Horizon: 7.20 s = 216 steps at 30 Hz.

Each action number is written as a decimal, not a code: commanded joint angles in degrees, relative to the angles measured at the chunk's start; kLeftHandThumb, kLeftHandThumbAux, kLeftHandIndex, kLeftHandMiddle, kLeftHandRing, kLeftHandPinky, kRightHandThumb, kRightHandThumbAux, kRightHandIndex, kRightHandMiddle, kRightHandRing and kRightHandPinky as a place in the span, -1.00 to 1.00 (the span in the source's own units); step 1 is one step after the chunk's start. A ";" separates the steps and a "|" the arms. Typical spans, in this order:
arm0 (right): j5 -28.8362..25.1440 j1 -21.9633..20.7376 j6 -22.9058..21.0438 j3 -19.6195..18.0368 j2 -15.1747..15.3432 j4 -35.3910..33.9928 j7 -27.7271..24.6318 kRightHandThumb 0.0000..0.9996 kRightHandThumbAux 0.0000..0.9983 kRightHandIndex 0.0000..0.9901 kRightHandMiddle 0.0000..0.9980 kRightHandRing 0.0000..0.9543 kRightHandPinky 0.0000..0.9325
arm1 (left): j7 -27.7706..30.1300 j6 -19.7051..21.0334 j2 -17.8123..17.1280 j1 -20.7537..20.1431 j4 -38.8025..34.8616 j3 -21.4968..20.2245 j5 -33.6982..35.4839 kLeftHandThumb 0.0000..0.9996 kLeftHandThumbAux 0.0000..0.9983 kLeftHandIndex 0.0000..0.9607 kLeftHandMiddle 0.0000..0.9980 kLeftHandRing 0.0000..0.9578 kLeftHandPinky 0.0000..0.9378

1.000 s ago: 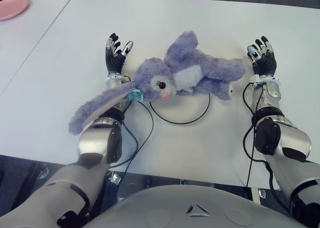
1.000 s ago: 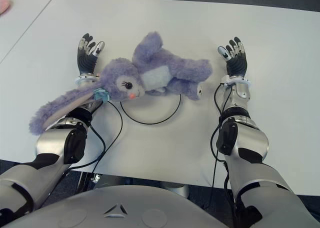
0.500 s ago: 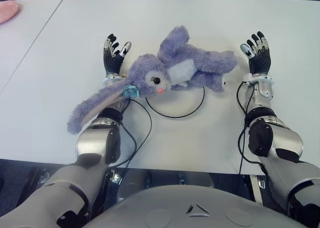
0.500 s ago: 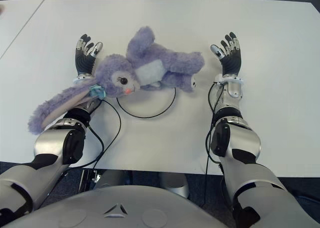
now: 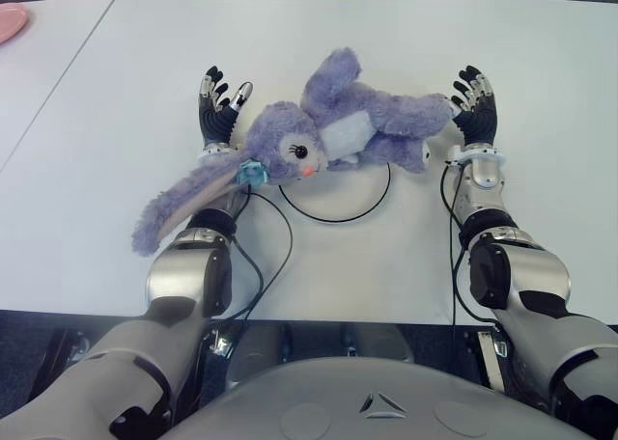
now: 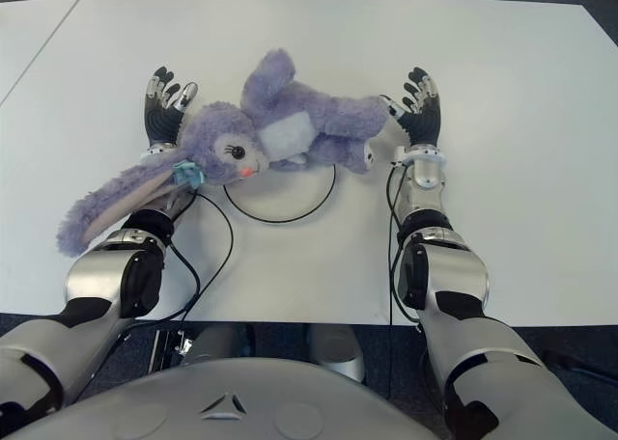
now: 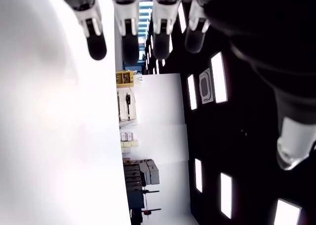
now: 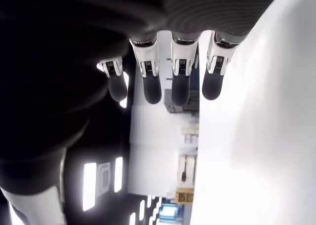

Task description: Put the doll into the plate.

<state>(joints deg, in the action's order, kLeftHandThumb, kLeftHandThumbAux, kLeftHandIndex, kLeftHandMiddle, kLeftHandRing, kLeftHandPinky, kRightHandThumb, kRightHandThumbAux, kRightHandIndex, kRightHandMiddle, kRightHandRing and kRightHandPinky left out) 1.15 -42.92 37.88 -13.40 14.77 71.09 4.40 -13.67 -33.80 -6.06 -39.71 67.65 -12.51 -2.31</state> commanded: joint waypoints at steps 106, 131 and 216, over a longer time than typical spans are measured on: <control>5.61 19.44 -6.20 6.14 -12.35 5.28 11.88 -1.00 1.00 -0.64 -0.62 -0.62 -0.54 | 1.86 2.32 2.47 18.18 8.47 4.94 -2.91 -1.00 0.20 -0.72 -0.70 -0.70 -0.67; 5.63 19.53 -5.89 6.16 -12.44 5.20 12.19 -1.00 1.00 -0.63 -0.59 -0.60 -0.54 | 1.60 3.49 2.69 17.82 8.52 4.14 -2.25 -1.00 0.17 -0.74 -0.69 -0.69 -0.66; 5.18 19.64 -5.47 5.74 -12.72 5.00 12.36 -1.00 0.97 -0.60 -0.54 -0.55 -0.49 | 0.98 3.47 2.77 17.86 8.35 4.11 -2.60 -1.00 0.26 -0.76 -0.70 -0.69 -0.65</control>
<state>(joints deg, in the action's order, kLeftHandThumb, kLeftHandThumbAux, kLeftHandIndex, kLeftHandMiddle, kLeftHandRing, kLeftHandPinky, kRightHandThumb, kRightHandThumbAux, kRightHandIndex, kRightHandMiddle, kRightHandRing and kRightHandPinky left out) 6.23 -40.21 34.49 -8.00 7.35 68.79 16.15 -10.68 -33.65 -8.96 -36.64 67.79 -8.86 -4.39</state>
